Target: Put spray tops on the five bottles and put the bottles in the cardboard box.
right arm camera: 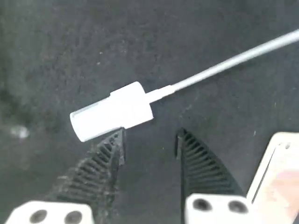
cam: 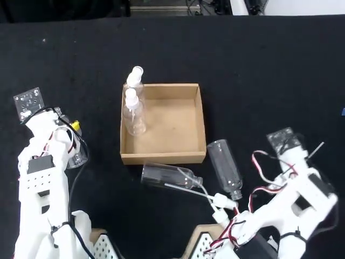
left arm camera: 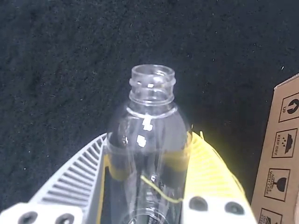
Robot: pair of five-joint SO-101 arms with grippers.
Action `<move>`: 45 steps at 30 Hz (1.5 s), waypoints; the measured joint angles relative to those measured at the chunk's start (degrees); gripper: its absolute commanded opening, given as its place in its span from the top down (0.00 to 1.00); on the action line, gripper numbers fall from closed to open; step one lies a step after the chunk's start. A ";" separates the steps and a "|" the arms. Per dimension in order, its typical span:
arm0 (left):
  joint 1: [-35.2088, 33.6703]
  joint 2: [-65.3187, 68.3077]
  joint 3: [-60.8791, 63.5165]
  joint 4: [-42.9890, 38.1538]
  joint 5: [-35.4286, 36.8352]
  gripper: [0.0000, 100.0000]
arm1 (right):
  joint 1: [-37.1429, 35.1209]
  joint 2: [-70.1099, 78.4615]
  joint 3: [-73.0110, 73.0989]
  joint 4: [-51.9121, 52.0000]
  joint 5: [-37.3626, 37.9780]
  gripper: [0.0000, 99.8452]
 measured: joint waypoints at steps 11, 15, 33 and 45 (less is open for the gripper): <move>0.00 0.00 0.00 0.00 0.00 0.97 | -0.35 0.00 -2.55 6.07 44.92 0.65; 0.00 0.00 0.00 0.00 0.00 0.97 | -0.26 0.00 1.05 -1.05 50.90 0.65; 0.00 0.00 0.00 0.00 0.00 0.97 | -0.97 -0.26 10.90 -7.03 49.32 0.95; 0.00 0.00 0.00 0.00 0.00 0.97 | -1.14 0.00 1.58 -4.48 -9.76 0.95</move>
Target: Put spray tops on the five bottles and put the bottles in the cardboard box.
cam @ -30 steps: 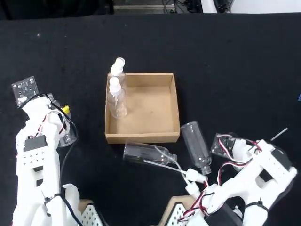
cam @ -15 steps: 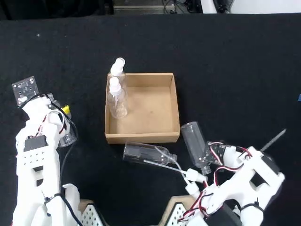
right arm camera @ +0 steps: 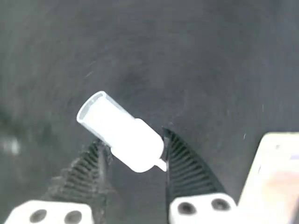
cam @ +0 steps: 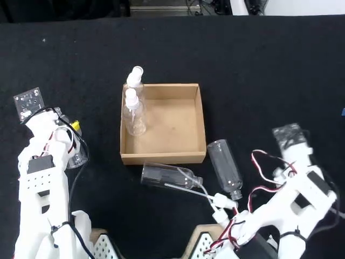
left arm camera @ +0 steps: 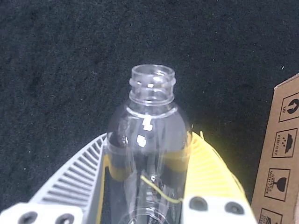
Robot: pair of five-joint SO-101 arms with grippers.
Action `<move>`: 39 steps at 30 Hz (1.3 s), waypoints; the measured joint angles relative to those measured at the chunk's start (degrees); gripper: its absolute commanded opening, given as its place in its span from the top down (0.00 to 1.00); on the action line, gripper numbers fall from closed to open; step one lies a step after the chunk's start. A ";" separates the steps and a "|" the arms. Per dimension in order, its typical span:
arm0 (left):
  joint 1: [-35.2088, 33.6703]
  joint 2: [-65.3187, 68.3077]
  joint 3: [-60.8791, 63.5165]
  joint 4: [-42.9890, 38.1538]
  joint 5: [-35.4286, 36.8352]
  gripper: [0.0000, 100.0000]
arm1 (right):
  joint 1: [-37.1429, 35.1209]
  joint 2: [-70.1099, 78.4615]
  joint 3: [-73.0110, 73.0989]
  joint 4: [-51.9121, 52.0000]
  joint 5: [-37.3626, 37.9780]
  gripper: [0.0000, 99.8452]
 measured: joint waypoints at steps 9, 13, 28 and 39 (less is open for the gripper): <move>0.00 0.00 0.00 0.00 0.00 0.97 | -1.32 4.04 -5.98 11.34 -15.47 0.72; 0.00 0.00 0.00 0.00 0.00 0.97 | -4.22 9.14 -9.41 12.04 -13.71 0.72; 0.00 0.00 0.00 0.00 0.00 0.97 | -4.92 26.11 -14.77 10.20 19.08 0.77; 0.00 0.00 0.00 0.00 0.00 0.97 | -0.53 28.22 -22.51 14.86 17.58 0.98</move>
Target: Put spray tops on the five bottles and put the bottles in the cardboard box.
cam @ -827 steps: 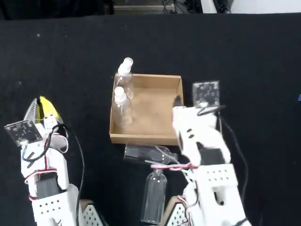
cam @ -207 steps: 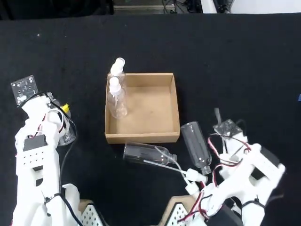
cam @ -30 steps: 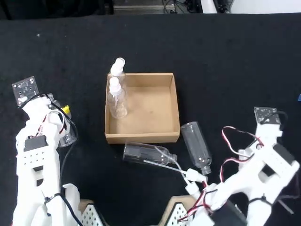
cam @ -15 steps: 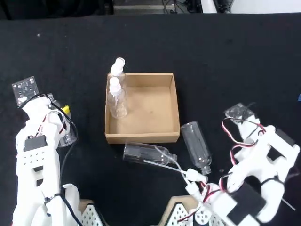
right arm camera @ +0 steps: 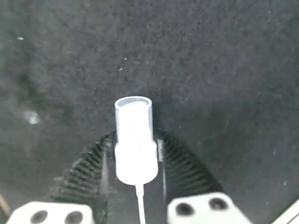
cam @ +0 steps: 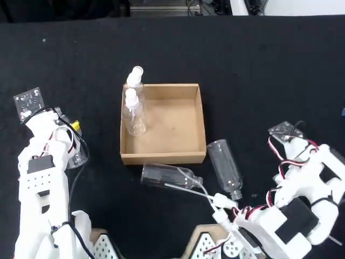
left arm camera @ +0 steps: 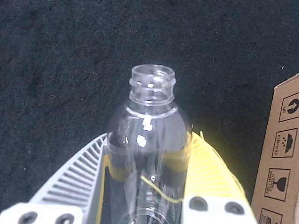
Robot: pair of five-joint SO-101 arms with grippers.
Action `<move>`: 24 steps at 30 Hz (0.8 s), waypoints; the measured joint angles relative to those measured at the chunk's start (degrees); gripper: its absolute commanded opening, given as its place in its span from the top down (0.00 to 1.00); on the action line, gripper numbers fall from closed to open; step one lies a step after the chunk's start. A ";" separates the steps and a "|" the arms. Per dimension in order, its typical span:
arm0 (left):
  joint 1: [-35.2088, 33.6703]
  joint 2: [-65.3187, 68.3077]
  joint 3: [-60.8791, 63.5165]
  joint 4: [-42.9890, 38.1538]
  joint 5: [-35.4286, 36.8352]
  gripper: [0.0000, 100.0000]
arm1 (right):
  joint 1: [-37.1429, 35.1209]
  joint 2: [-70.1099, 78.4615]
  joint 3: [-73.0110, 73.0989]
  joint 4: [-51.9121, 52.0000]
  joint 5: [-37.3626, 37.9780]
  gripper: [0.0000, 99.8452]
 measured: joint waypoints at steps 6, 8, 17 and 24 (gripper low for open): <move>0.00 0.00 0.00 0.00 0.00 0.97 | 0.00 0.00 -4.31 -0.09 -27.34 0.90; 0.00 0.00 0.00 0.00 0.00 0.97 | 0.00 0.00 -4.40 -0.97 -35.78 0.81; 0.00 0.00 0.00 0.00 0.00 0.97 | -0.62 1.32 -4.84 0.97 -32.70 0.73; 0.00 0.00 0.00 0.00 0.00 0.97 | -0.62 1.32 -4.84 -1.67 -28.66 0.81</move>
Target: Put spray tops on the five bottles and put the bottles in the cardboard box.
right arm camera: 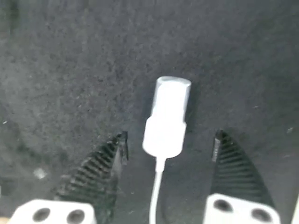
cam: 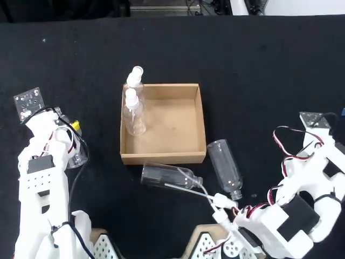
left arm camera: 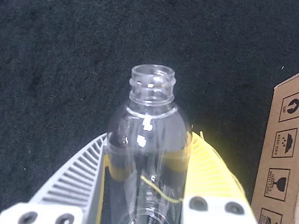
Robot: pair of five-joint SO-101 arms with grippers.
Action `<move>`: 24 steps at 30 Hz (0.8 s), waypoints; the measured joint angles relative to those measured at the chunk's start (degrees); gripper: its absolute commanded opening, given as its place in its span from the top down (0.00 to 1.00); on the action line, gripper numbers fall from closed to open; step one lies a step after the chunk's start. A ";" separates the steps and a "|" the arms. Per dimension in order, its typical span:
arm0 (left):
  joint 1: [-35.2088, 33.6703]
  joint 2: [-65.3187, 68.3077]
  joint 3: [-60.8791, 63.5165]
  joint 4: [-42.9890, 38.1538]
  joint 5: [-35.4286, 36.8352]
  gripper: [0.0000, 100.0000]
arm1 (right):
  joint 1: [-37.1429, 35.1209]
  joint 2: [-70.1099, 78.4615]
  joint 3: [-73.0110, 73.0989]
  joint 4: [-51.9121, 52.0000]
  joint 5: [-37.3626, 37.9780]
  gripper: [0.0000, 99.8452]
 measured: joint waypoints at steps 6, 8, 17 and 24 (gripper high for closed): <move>0.00 0.00 0.00 0.00 0.00 0.97 | 0.00 2.99 0.00 -1.67 0.18 0.82; 0.00 0.00 0.00 0.00 0.00 0.97 | 0.00 5.54 0.00 -1.93 0.18 0.82; 0.00 0.00 0.00 0.00 0.00 0.97 | 0.18 7.30 -1.85 -2.37 0.18 1.00; 0.00 0.00 0.00 0.00 0.00 0.97 | 0.00 -2.46 -1.76 4.04 0.18 0.99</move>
